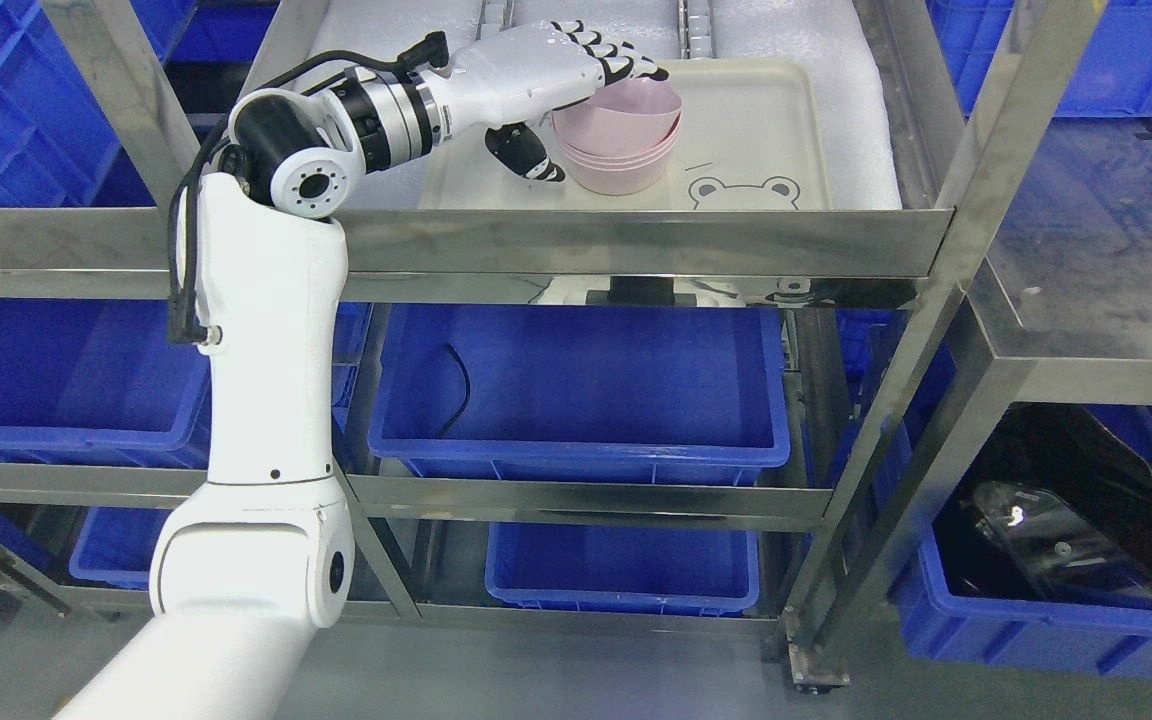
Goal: Stack pink IKEA bowl on shelf middle layer
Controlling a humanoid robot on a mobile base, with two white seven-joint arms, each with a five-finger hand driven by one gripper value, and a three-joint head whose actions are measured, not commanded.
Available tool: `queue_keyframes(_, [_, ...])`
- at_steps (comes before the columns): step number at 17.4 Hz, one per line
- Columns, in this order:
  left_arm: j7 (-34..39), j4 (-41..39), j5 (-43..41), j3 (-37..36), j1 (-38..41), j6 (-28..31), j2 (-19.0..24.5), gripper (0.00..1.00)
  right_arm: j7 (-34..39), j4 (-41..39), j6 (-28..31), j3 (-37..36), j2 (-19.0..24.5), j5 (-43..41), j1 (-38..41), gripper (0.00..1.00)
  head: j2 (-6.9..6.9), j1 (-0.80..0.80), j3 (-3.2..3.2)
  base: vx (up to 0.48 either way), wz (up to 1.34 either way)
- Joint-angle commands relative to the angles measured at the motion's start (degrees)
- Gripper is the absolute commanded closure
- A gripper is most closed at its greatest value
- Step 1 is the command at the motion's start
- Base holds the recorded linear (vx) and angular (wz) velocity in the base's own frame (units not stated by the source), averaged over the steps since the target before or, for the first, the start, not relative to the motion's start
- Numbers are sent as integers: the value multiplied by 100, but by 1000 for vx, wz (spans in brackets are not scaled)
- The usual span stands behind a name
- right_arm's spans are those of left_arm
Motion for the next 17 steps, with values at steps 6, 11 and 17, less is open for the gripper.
queue_keyframes(6, [-145,-227,4443,-811,271,89,100,0,4,-100,4,0,-100,0,132,0,0,0,0,0,0])
queue_keyframes(11, [874,-342,4972,-3120,1053,1,100,0,4,-100,4,0,-100,0,132,0,0,0,0,0,0])
queue_keyframes(17, [489,-272,4437,-3978,2354,1,100,0,4,-100,4,0,-100,0,132,0,0,0,0,0,0])
